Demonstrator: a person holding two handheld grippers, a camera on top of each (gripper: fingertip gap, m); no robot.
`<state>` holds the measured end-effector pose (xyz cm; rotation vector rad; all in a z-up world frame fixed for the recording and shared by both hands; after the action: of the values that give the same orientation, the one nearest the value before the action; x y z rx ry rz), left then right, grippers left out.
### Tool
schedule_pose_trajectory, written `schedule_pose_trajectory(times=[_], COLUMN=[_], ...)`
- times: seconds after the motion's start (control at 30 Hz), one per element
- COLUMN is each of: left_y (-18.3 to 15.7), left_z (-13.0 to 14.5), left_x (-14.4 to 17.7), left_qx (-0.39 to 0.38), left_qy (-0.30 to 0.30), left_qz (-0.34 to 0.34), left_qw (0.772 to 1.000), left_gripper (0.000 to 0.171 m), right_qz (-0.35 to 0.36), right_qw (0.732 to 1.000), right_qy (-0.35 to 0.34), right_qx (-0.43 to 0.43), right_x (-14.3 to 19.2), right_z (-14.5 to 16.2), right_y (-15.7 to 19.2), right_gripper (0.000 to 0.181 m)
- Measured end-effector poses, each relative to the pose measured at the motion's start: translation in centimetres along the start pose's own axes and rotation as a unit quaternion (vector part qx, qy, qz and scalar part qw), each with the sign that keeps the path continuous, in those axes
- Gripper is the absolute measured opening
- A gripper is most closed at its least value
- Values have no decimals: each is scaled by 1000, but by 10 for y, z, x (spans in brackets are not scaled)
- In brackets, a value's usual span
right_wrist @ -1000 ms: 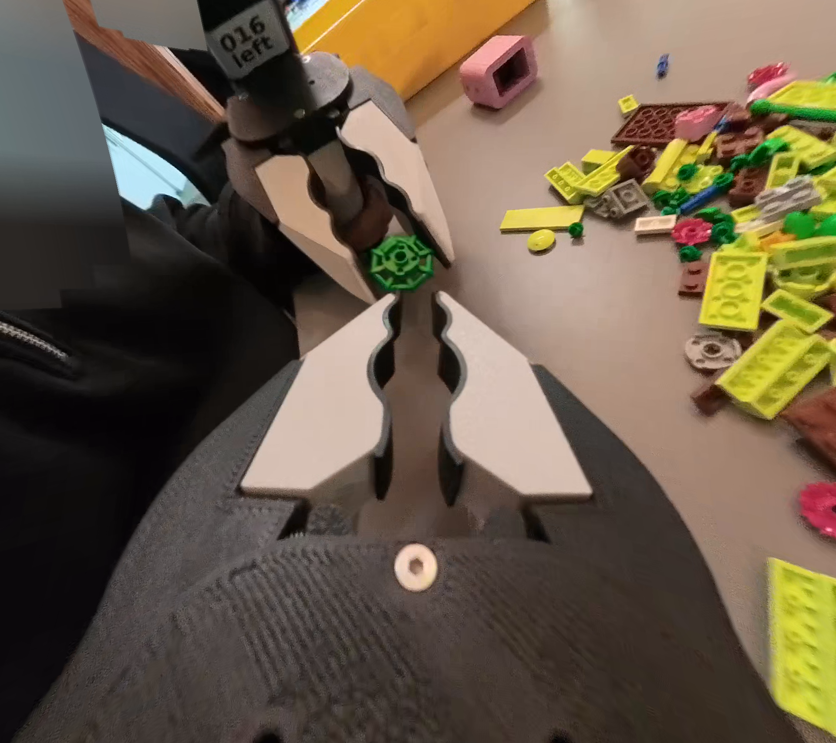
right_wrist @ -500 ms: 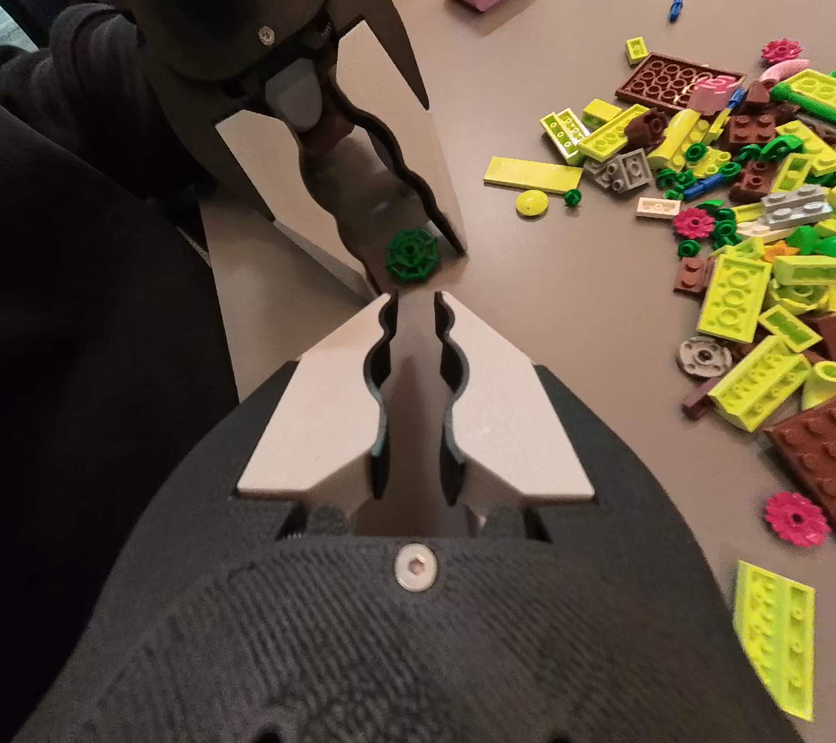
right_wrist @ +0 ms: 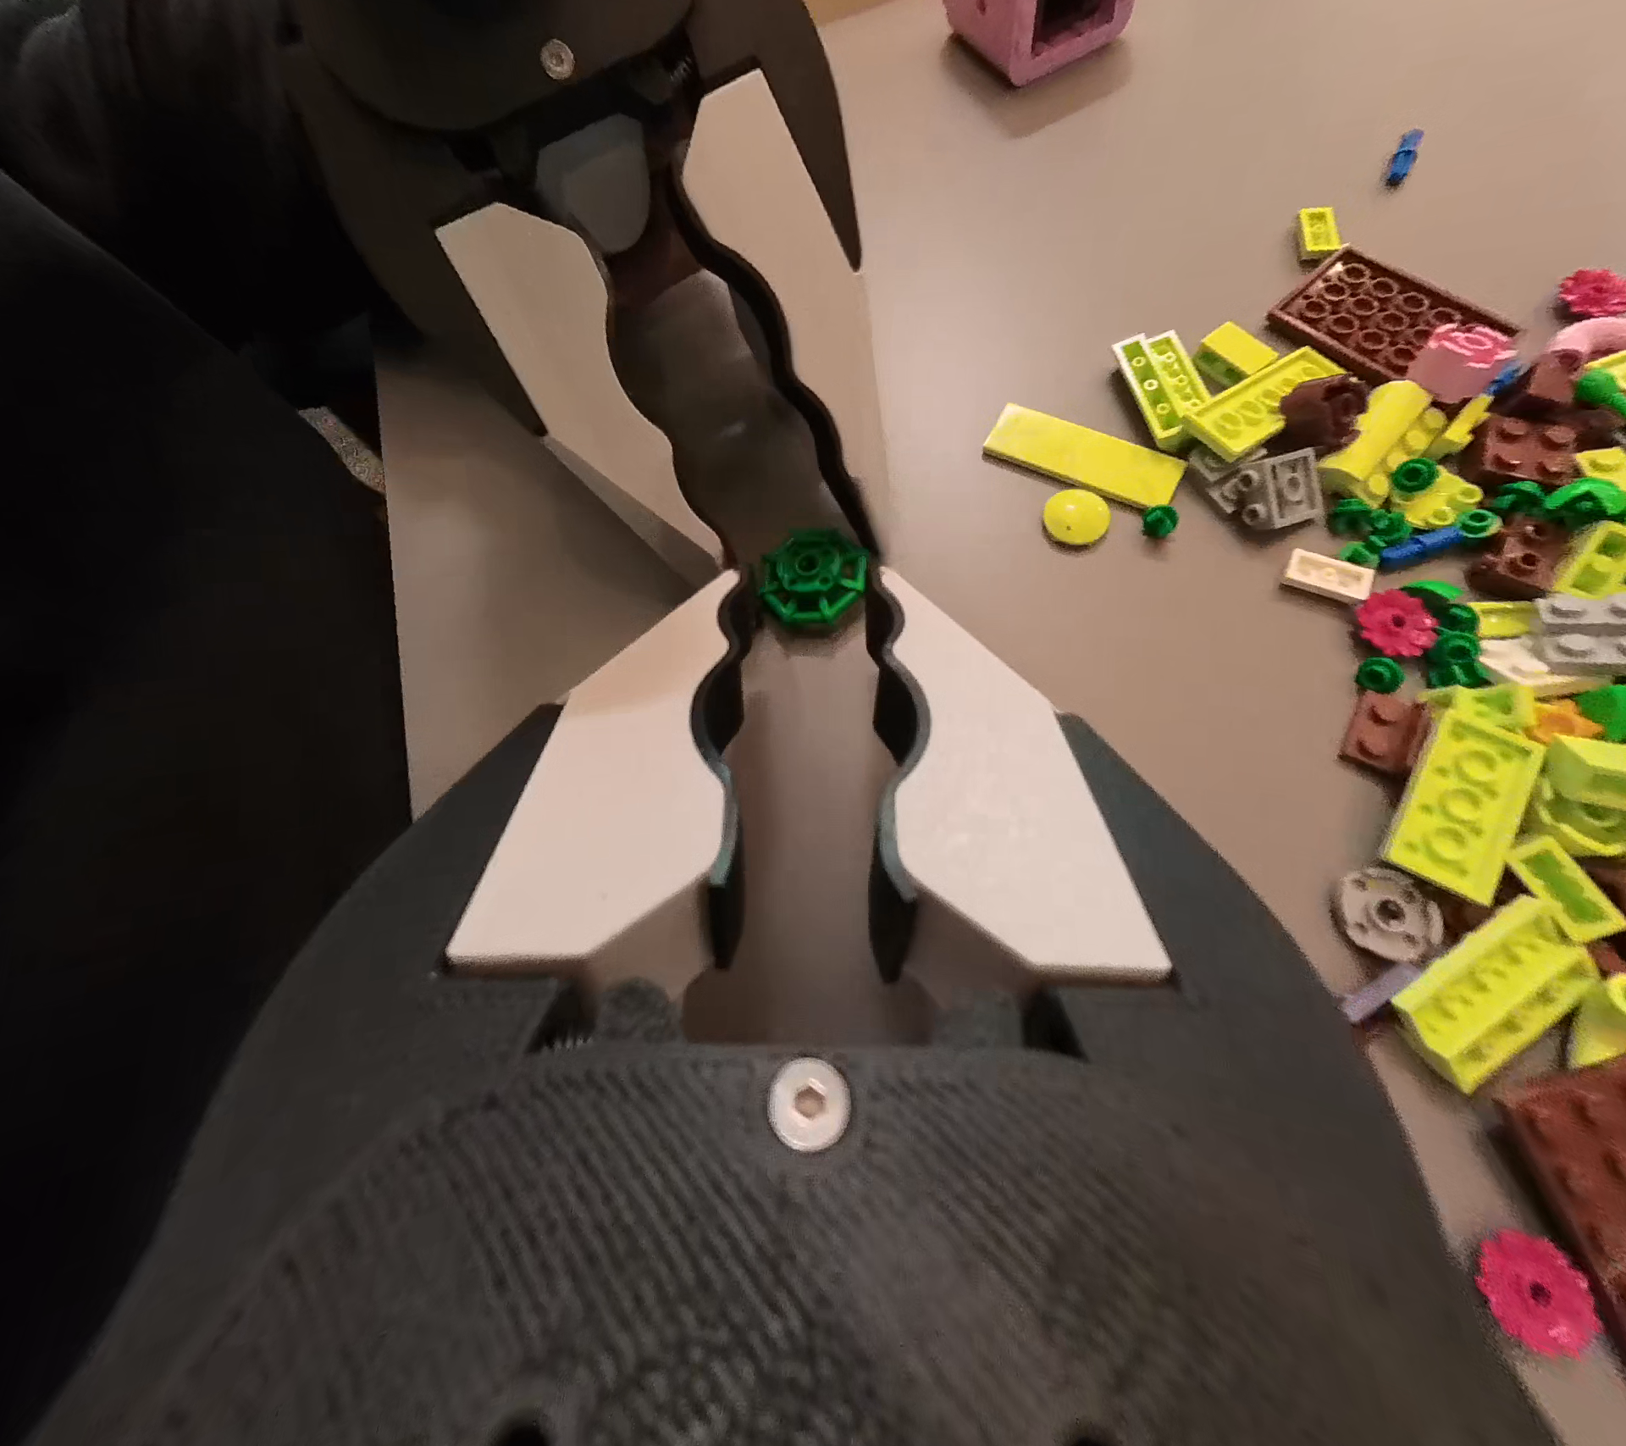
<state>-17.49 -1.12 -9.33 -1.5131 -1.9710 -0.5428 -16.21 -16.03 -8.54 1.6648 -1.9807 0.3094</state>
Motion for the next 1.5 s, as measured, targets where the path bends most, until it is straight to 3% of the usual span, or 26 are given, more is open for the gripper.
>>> schedule_pose_trajectory(times=[0.27, 0.5, 0.63, 0.87, 1.13, 1.5], left_y=[-7, -14, -21, -23, -28, -25], left_z=[5, 9, 12, 3, 1, 1], left_x=[9, 13, 16, 14, 0, 1], left_qx=[13, 19, 28, 17, -24, -10], left_qy=[-15, -16, -13, -50, -2, -3], left_qz=[24, 38, 71, 19, 6, -1], left_qw=[1000, 999, 997, 998, 1000, 1000], left_gripper=[34, 34, 26, 41, 26, 31], right_qz=[8, 8, 25, 17, 5, -1], right_qw=[1000, 999, 999, 1000, 999, 999], right_qy=[0, 40, 33, 14, 8, 32], right_qx=[7, 35, 23, 11, 44, 5], right_x=[1, -3, 1, 8, 6, -5], right_z=[0, 7, 8, 9, 9, 7], right_y=[1, 10, 5, 8, 21, 22], right_gripper=[21, 20, 19, 18, 16, 15])
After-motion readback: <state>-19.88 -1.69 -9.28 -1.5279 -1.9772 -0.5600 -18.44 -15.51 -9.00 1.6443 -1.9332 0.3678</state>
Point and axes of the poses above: each gripper's, where its closed fingertips meet, x back along the fingers, z out of its underside, y = z × x across the jaws, the point moved 10 cm from there along x, back along the fingers, and after that the axes turned 2 degrees about -y, right-handed, at the moved point
